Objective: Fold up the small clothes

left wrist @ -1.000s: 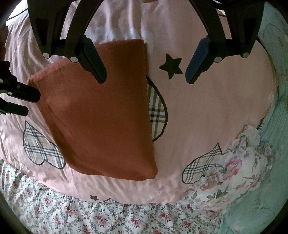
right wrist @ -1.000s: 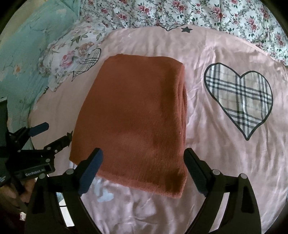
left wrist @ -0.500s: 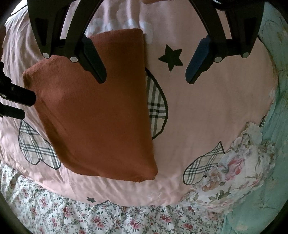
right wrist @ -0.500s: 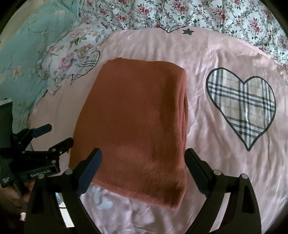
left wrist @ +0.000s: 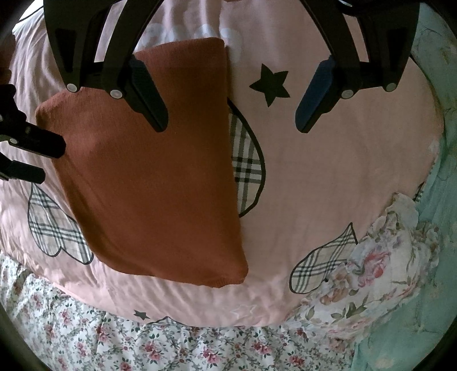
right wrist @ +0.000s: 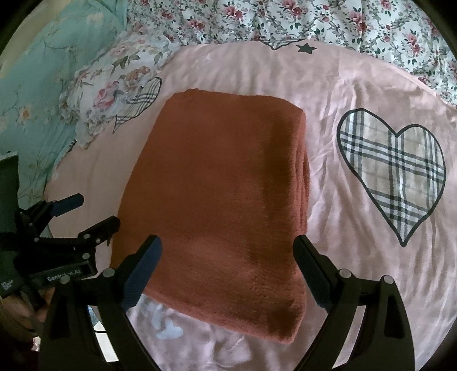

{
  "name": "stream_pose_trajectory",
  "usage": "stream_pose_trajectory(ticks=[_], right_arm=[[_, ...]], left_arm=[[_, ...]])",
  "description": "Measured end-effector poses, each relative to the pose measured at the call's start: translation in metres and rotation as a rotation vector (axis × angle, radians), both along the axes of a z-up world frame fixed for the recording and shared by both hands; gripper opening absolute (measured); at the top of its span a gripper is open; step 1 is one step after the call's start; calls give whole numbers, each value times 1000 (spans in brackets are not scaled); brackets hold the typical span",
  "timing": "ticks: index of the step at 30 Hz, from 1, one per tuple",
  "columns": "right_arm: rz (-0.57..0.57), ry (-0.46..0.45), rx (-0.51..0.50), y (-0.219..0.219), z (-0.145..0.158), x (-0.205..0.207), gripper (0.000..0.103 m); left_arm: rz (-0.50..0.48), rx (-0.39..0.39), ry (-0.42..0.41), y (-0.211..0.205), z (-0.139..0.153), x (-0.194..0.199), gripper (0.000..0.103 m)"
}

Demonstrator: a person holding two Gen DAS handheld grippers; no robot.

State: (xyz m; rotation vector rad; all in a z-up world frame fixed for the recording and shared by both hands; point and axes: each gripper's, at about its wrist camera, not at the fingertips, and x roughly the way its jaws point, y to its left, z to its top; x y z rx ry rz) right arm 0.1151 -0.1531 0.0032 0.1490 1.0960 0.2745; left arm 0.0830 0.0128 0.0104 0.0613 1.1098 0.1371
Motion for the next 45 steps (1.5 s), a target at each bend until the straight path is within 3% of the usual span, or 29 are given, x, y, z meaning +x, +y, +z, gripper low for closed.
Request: stream_pose_trajectory(ticks=[45], right_arm=[[-8,-11,16,-12,5,4,93]], left_arm=[[-20,-19,-11,-14,6,7,94]])
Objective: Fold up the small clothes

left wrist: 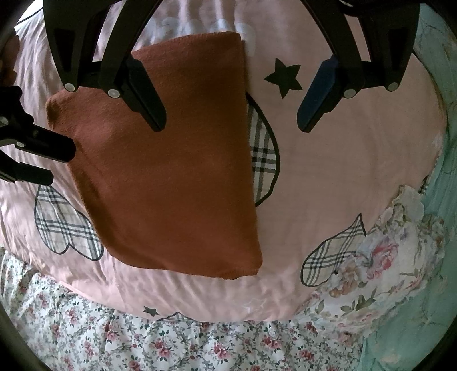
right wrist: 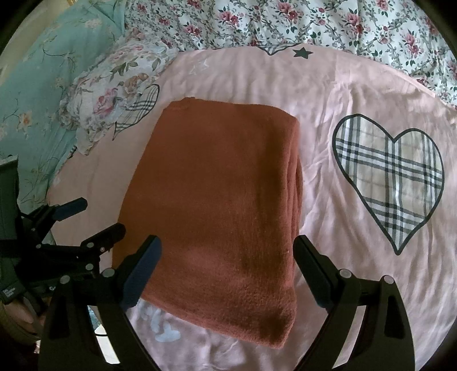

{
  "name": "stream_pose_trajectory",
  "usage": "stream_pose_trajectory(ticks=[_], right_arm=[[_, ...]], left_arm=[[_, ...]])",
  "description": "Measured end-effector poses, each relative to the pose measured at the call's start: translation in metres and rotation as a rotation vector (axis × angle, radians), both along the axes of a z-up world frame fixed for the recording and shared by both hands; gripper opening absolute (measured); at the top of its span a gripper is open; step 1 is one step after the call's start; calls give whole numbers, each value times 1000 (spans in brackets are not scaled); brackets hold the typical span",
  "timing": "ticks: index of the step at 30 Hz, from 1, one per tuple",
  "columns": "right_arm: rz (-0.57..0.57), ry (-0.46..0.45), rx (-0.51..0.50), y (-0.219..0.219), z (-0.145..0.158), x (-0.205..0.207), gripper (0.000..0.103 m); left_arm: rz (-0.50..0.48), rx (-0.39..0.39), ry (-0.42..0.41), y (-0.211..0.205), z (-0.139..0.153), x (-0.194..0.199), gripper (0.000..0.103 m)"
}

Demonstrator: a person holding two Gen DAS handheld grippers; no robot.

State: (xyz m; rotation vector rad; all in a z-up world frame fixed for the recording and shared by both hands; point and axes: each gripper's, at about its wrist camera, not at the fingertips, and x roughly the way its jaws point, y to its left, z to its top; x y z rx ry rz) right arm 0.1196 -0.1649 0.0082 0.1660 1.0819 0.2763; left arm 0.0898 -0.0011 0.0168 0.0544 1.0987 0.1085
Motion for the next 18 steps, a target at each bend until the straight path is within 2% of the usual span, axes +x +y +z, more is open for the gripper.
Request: stream_pose_trajectory(ticks=[18], right_arm=[[5,2,3,-4,0,7,93]], left_arm=[[3,-8,-4,1,1,5,94]])
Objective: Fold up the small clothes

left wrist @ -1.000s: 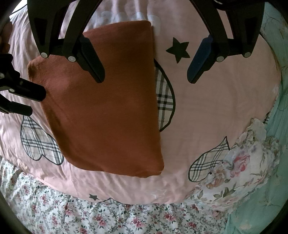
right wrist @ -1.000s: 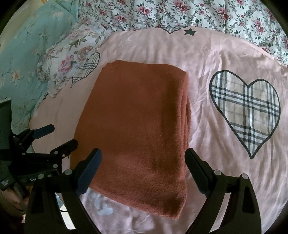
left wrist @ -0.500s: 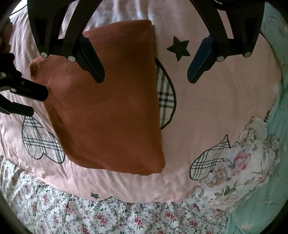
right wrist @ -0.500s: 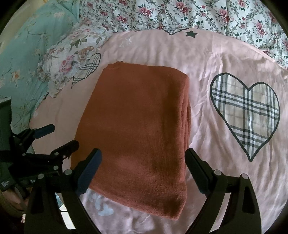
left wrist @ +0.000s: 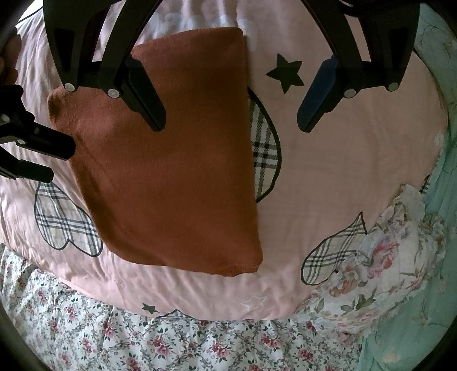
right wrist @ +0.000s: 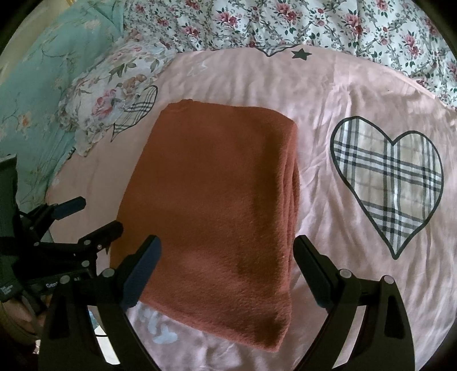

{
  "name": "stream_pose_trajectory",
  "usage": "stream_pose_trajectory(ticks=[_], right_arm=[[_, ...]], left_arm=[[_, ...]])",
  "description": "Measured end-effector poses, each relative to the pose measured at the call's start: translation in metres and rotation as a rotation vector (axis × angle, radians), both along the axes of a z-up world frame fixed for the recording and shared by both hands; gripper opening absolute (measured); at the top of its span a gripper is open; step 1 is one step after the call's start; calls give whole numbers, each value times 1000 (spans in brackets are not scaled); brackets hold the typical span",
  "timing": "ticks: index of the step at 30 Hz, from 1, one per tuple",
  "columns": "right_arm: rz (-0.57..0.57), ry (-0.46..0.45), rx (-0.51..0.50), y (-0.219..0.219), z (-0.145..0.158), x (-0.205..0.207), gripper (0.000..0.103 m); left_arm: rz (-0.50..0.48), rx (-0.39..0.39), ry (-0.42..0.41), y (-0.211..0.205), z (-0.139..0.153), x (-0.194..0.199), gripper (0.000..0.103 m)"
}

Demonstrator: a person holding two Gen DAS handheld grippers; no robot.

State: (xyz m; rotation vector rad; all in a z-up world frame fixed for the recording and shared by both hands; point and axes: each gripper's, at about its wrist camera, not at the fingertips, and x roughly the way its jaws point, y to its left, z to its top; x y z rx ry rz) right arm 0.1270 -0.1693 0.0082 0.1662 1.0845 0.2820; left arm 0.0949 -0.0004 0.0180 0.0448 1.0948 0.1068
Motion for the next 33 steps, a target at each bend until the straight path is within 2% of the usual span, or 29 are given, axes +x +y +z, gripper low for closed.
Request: stream_pose_trajectory(ticks=[33], right_arm=[[12,-4,1,-6,2,9,93]], left_arm=[[-5,-3,-2,0,-1,5,94]])
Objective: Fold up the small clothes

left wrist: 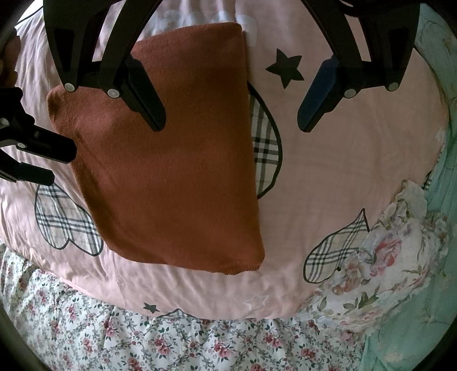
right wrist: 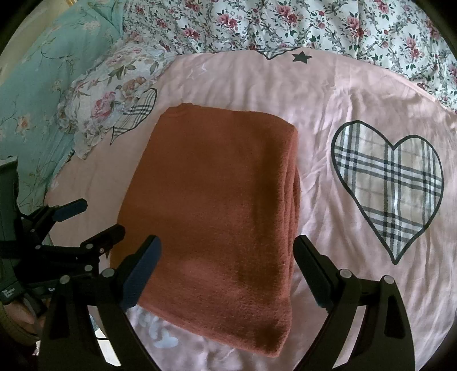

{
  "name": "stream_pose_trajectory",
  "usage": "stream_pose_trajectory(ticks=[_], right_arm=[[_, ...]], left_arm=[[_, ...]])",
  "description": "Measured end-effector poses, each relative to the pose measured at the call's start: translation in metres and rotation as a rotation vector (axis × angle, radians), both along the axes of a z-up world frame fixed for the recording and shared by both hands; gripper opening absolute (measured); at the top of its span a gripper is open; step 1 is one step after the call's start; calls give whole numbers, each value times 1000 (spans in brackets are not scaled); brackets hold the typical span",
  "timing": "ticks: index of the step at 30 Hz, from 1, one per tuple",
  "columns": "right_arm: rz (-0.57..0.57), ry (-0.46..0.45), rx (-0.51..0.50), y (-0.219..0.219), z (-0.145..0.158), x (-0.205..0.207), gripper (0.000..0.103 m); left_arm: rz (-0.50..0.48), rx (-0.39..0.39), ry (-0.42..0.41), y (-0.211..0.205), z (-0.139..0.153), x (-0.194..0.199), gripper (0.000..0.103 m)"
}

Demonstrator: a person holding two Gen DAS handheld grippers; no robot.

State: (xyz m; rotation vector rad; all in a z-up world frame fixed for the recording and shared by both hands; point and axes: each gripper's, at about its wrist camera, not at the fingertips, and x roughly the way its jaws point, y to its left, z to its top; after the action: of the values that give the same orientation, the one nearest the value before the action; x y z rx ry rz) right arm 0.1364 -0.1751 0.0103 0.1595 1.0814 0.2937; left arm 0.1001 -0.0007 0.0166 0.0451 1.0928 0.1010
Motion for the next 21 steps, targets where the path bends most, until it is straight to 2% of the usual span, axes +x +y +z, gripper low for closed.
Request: stream_pose_trajectory(ticks=[21], right_arm=[[-1,-5,-2,3,1,0,93]], left_arm=[[-7,0,-6,-2,2,0,94]])
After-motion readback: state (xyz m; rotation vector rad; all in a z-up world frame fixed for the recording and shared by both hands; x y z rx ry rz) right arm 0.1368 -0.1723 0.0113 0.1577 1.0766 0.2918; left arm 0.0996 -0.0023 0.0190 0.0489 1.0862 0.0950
